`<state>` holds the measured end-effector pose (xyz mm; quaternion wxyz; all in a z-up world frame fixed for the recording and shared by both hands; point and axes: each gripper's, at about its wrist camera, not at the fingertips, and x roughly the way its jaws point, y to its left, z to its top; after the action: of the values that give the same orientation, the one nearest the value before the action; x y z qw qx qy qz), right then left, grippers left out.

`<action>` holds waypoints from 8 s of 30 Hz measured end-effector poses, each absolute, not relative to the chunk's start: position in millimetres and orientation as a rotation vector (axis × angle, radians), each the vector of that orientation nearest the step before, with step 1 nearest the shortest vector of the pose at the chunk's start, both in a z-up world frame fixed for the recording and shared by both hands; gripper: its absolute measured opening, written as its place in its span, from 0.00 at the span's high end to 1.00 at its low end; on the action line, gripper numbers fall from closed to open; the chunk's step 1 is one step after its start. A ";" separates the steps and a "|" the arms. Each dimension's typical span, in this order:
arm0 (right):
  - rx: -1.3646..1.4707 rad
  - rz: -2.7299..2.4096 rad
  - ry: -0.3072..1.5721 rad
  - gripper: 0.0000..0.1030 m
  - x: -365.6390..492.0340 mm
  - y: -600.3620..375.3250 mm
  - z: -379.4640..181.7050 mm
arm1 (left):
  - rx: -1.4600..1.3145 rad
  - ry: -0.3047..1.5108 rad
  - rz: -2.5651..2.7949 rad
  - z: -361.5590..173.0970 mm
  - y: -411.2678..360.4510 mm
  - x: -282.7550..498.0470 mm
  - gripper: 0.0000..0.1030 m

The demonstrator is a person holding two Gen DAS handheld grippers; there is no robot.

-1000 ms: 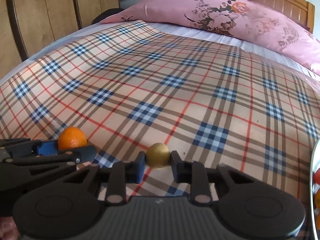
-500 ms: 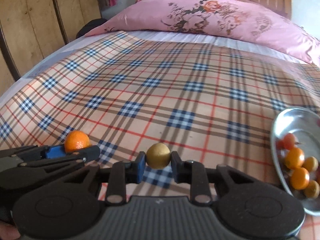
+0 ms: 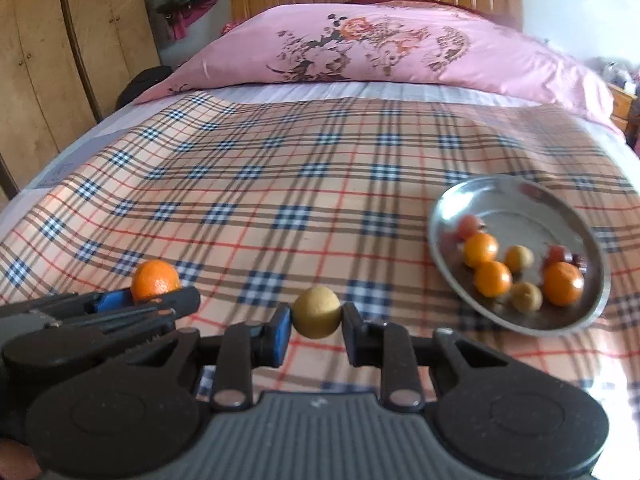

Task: Organize fruits

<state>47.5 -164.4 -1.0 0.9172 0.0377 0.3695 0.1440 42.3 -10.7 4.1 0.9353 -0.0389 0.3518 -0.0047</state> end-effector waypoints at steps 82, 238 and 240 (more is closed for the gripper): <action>0.198 0.118 0.693 0.76 29.0 -303.7 18.7 | 0.069 0.691 -0.233 28.6 -157.8 52.3 0.62; 0.229 0.044 0.790 0.21 -6.7 -333.5 -24.8 | 0.096 0.709 -0.166 11.1 -150.9 17.8 0.00; 0.230 0.044 0.791 0.21 -6.7 -333.6 -25.0 | 0.094 0.711 -0.167 11.0 -150.8 18.0 0.00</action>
<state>-6.7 -333.6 -25.0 0.9161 0.1118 0.3843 0.0214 18.0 -150.8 11.0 0.9330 0.0458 0.3475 -0.0816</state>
